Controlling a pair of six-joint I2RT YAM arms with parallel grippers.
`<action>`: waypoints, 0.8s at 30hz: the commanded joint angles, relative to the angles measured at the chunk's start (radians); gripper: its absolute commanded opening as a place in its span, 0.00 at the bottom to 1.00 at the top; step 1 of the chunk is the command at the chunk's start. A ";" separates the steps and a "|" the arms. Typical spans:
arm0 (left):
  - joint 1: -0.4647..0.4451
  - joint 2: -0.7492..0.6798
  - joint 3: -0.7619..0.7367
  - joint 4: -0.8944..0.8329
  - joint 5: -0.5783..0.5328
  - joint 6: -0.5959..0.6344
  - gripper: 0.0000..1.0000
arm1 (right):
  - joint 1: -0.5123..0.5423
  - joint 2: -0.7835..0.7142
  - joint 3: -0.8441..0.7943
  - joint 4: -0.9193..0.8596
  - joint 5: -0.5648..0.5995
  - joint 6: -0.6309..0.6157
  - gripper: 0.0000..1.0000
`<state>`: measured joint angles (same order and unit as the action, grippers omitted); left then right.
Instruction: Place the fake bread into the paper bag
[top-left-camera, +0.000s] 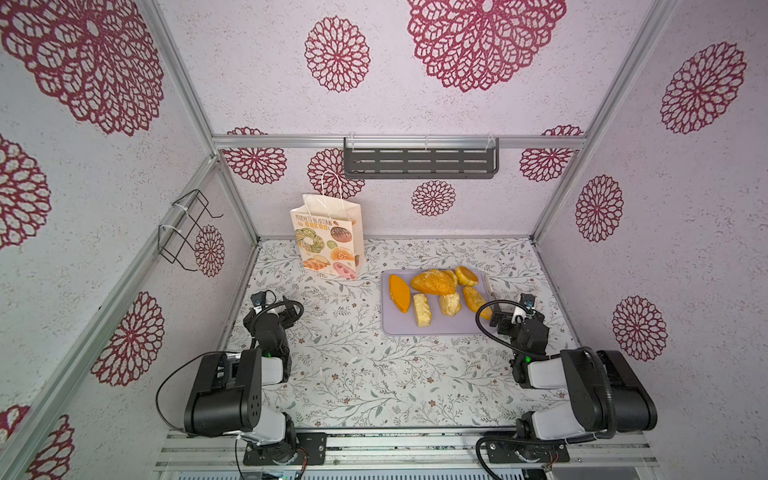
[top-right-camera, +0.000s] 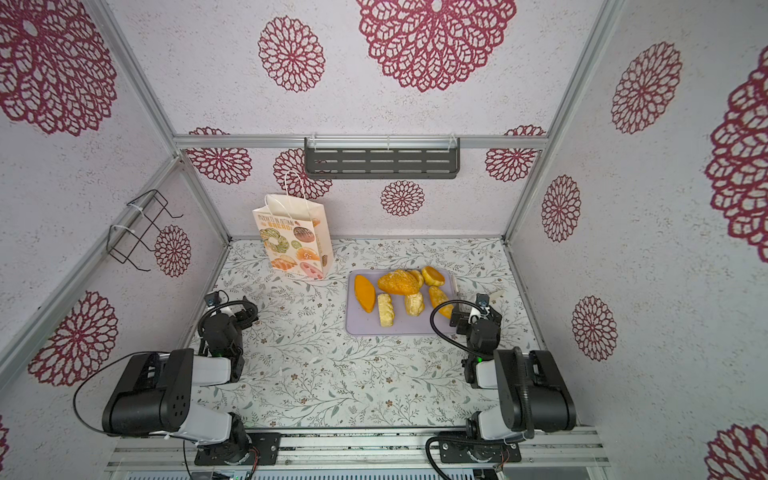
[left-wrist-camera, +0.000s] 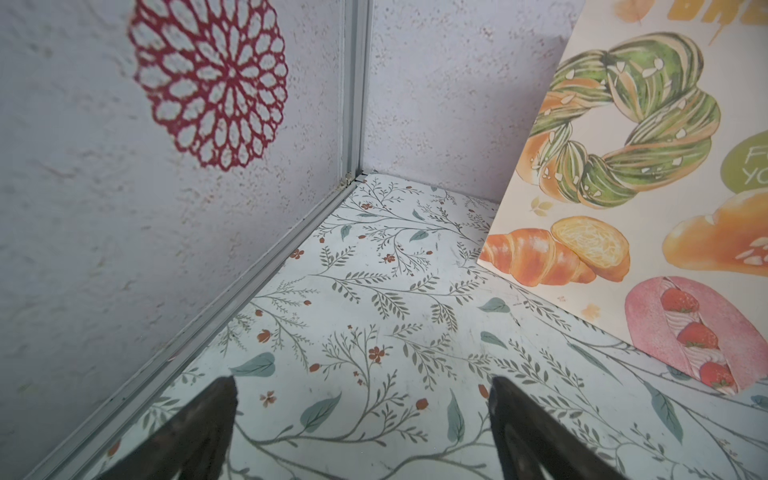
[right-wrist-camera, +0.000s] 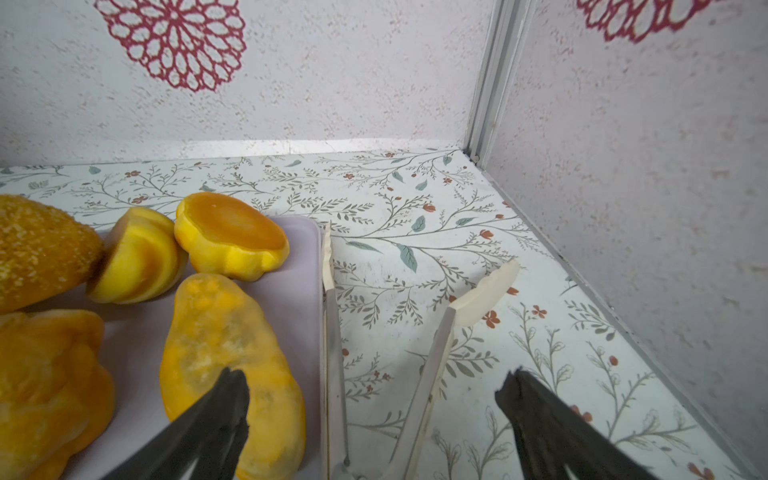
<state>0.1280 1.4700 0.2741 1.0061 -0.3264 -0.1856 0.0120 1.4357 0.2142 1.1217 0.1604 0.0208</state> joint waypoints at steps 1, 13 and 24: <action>-0.009 -0.100 0.028 -0.081 -0.062 -0.025 0.97 | 0.002 -0.074 0.071 -0.136 0.058 0.030 0.99; -0.050 -0.261 0.152 -0.451 -0.140 -0.117 0.97 | 0.009 -0.128 0.288 -0.594 0.080 0.166 0.99; -0.037 -0.400 0.485 -0.884 -0.022 -0.173 0.97 | 0.011 -0.220 0.397 -0.853 0.046 0.215 0.99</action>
<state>0.0834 1.0912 0.6815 0.2764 -0.4103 -0.3462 0.0170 1.2591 0.5667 0.3561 0.2119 0.2047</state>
